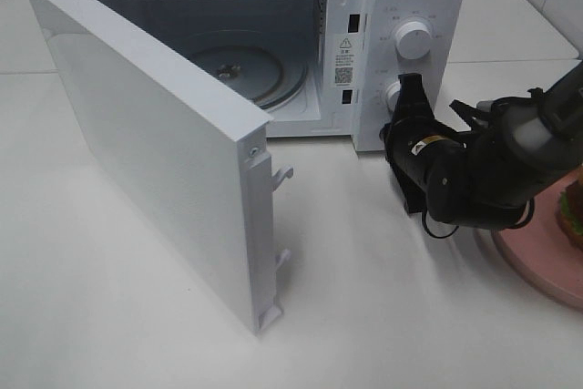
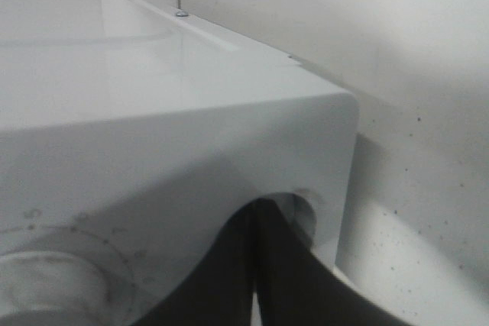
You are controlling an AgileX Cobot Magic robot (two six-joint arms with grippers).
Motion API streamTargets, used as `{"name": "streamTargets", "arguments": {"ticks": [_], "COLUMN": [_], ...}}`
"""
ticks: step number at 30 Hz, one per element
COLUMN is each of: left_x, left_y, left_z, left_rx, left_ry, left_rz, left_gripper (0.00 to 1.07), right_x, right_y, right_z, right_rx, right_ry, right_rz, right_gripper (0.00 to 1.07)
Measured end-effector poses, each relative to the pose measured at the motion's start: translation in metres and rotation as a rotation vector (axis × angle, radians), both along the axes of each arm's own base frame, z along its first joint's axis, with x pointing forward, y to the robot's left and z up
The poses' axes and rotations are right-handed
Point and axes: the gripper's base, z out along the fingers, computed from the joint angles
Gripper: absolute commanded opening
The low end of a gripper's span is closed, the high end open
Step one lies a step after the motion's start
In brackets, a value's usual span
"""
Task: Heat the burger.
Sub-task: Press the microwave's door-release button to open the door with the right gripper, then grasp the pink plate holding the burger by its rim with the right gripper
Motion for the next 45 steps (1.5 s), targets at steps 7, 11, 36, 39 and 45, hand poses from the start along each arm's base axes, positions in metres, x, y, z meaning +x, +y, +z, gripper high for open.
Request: {"name": "streamTargets", "arguments": {"ticks": [7, 11, 36, 39, 45], "left_x": [0.000, 0.000, 0.000, 0.000, 0.000], "left_y": [0.000, 0.000, 0.000, 0.000, 0.000], "left_z": [0.000, 0.000, 0.000, 0.000, 0.000], "left_rx": [0.000, 0.000, 0.000, 0.000, 0.000], "left_ry": [0.000, 0.000, 0.000, 0.000, 0.000], "left_rz": [0.000, 0.000, 0.000, 0.000, 0.000], "left_gripper": [0.88, 0.88, 0.88, 0.88, 0.88], "right_x": [-0.011, -0.021, -0.078, -0.088, -0.106], "right_y": [-0.006, -0.008, -0.015, -0.017, -0.021], "right_z": [0.007, 0.019, 0.081, 0.091, 0.101], "right_rx": [-0.006, 0.001, -0.601, -0.735, -0.872], "right_ry": [0.018, 0.003, 0.229, 0.240, 0.285], "right_rz": [0.051, 0.094, 0.603, 0.723, 0.894], "right_gripper": [0.00, 0.00, 0.00, 0.01, 0.04]}}
